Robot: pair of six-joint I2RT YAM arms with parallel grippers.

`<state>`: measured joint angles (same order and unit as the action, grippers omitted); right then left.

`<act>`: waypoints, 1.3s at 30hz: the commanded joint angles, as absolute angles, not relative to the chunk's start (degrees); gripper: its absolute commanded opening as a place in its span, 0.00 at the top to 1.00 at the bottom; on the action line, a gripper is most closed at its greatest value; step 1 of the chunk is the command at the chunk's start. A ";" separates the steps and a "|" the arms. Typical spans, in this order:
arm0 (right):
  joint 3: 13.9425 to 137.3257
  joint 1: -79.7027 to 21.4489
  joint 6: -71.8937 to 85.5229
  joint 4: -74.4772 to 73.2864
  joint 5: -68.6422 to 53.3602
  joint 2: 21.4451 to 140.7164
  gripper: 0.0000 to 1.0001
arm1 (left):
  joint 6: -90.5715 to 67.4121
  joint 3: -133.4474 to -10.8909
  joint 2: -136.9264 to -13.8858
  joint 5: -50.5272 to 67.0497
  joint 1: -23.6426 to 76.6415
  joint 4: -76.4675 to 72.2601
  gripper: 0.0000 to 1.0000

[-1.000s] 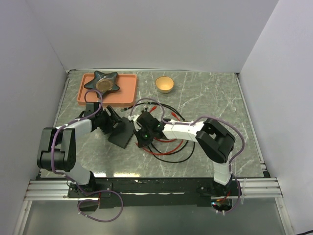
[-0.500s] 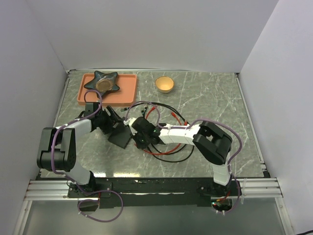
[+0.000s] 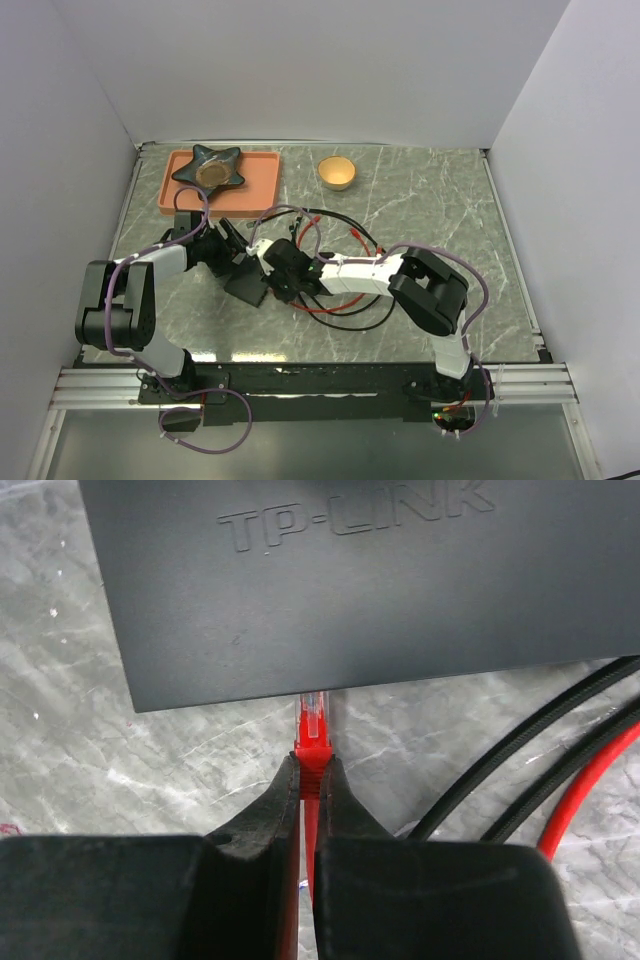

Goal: Insert the plug into the switch port

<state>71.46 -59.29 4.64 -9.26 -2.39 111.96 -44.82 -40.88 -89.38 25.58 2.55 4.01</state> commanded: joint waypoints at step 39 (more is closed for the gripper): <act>62.75 -62.67 4.13 -2.81 -3.34 106.52 1.00 | -46.67 -37.53 -88.68 23.38 2.20 7.47 0.14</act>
<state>63.94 -61.56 4.38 -2.42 -1.80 108.47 -46.46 -39.75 -88.53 25.58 2.22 3.16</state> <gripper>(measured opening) 0.049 0.856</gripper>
